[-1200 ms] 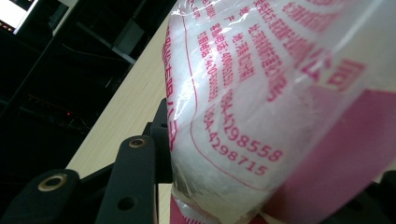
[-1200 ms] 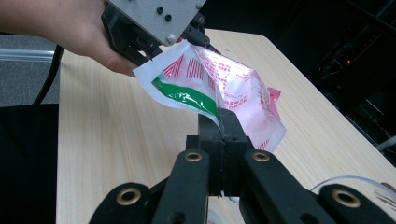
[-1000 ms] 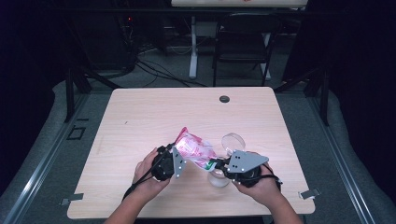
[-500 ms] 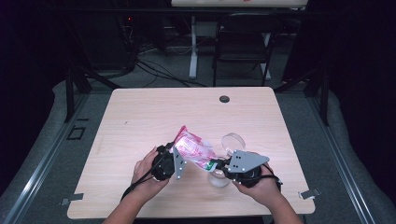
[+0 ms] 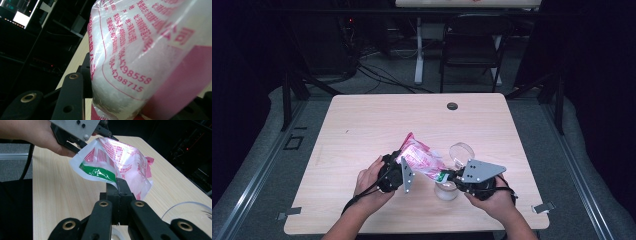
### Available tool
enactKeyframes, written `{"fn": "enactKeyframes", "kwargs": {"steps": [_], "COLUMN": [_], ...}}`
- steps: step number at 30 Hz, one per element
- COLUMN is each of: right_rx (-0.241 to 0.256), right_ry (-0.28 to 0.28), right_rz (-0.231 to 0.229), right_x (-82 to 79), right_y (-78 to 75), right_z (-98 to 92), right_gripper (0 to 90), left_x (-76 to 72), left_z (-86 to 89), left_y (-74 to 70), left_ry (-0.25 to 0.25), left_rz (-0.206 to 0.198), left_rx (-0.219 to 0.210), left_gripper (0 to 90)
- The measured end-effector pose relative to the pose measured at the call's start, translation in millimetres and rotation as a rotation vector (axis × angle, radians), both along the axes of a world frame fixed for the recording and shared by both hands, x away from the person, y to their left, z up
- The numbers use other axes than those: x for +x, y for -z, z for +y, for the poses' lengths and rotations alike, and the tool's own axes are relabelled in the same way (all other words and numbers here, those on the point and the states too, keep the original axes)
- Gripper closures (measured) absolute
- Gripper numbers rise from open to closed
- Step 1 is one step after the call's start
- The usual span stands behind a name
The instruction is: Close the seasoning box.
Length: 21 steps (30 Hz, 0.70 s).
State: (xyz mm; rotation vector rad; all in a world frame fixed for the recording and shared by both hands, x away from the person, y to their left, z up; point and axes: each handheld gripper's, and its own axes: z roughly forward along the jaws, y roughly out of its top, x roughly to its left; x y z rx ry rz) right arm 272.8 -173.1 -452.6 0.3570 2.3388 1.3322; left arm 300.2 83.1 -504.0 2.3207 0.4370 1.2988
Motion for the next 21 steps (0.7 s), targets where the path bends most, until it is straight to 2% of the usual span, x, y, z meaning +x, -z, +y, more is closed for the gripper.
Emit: {"fn": "enactKeyframes", "kwargs": {"steps": [19, 21], "right_rx": [0.004, 0.002], "right_ry": [0.02, 0.02], "right_rz": [0.023, 0.023], "right_x": [2.2, 2.1], "right_y": [7.1, 7.6], "right_z": [-4.6, -4.6], "right_gripper": [90.0, 90.0], "left_x": [-2.0, -2.6], "left_z": [-2.7, -2.5], "left_y": [-0.4, -1.3], "left_ry": [0.0, -0.002], "left_rz": [-0.038, -0.042], "left_rx": [0.029, 0.05], "left_gripper": [60.7, 60.8]}}
